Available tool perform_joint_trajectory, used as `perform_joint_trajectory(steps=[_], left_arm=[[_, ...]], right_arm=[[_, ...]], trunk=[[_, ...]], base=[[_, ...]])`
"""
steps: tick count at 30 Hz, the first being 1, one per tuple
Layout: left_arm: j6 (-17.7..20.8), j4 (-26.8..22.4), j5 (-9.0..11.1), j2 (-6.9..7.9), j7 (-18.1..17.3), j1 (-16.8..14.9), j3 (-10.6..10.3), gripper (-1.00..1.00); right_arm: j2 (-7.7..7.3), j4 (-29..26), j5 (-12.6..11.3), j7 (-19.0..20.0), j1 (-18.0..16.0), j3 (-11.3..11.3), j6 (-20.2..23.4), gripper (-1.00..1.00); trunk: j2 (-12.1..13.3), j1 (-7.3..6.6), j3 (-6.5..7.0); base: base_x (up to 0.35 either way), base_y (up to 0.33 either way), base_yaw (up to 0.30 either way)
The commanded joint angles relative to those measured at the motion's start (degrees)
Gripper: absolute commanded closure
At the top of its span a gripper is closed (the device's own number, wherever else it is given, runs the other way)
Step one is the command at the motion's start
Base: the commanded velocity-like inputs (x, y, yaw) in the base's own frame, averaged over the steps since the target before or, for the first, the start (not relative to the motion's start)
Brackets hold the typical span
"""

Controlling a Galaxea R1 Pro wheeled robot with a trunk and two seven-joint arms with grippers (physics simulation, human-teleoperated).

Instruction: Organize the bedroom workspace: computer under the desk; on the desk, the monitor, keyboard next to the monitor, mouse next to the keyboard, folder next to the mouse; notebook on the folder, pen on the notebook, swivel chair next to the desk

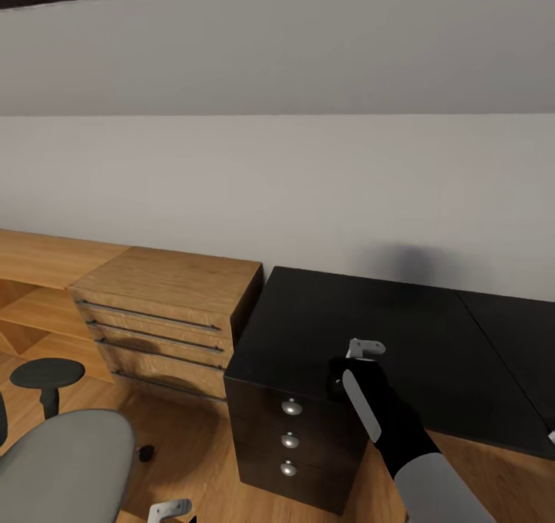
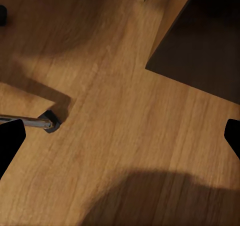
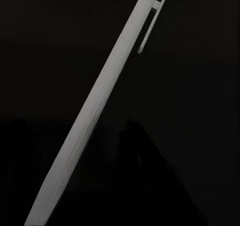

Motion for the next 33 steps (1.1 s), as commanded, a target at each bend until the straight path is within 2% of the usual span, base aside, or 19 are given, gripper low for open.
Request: perform_joint_trajectory(steps=[1,9,18,33], left_arm=[[-0.1,-0.1,-0.3,-0.03,-0.4,0.0,0.5,-1.00],[0.0,-0.1,-0.3,-0.06,-0.4,0.0,0.5,-1.00],[-0.1,-0.1,-0.3,-0.10,-0.4,0.0,0.5,-1.00],[0.0,-0.1,-0.3,-0.10,-0.4,0.0,0.5,-1.00]], right_arm=[[-0.03,2.8,-0.9,-0.4,0.0,0.1,0.6,1.00],[-0.03,2.8,-0.9,-0.4,0.0,0.0,0.6,1.00],[-0.03,2.8,-0.9,-0.4,0.0,0.0,0.7,1.00],[-0.03,2.7,-1.0,-0.4,0.0,0.0,1.1,1.00]], trunk=[[0.0,0.00,-0.07],[0.0,0.00,-0.07],[3.6,-1.98,1.55],[3.6,-1.98,1.55]], base=[[0.000,0.000,0.000],[0.000,0.000,0.000],[0.000,0.000,0.000],[0.000,0.000,0.000]])
